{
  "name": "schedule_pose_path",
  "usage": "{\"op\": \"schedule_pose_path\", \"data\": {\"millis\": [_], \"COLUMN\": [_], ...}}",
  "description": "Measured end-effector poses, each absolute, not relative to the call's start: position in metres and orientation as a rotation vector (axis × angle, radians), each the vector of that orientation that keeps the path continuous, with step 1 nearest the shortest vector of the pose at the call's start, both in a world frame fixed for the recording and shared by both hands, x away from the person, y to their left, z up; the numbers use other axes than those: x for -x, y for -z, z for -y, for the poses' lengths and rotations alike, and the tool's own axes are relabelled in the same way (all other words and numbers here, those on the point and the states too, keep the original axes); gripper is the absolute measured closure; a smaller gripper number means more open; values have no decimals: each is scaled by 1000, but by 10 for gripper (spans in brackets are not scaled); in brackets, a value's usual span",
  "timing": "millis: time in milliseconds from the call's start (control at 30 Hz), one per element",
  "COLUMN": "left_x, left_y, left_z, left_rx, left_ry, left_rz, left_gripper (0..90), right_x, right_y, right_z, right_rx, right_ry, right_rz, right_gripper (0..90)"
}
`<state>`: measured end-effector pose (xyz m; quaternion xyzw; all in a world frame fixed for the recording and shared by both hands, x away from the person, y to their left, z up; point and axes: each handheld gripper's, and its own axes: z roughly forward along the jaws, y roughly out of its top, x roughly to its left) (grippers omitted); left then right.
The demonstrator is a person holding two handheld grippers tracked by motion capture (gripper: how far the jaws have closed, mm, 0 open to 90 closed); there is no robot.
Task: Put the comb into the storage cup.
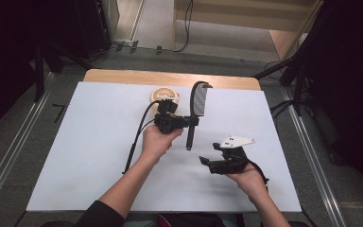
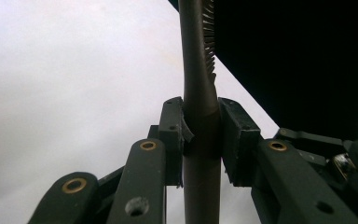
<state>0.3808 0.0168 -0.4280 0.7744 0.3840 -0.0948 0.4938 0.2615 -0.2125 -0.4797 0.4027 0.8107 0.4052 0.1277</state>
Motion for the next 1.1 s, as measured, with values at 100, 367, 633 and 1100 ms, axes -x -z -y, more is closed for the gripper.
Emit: {"op": "schedule_pose_path", "data": {"millis": [100,367,633,1100], "left_x": [-381,-383,-386,-395], "left_y": [427,425,421,409], "left_z": [-18,-23,-31,-47], "left_rx": [-1888,-1900,-1886,-1871], "left_ry": [230,223,220,174], "left_rz": [-910,-856,-828,-818], "left_gripper": [729,729,729,730], "right_x": [-260,-255,-253,-248], "right_y": [481,483,486,486], "right_z": [215,220,225,236], "right_rx": [-1160,-1142,-1157,-1185], "right_ry": [-1184,-1149,-1159,-1160], "right_rz": [-2384,-2405,-2422,-2420], "right_gripper": [222,221,222,222]}}
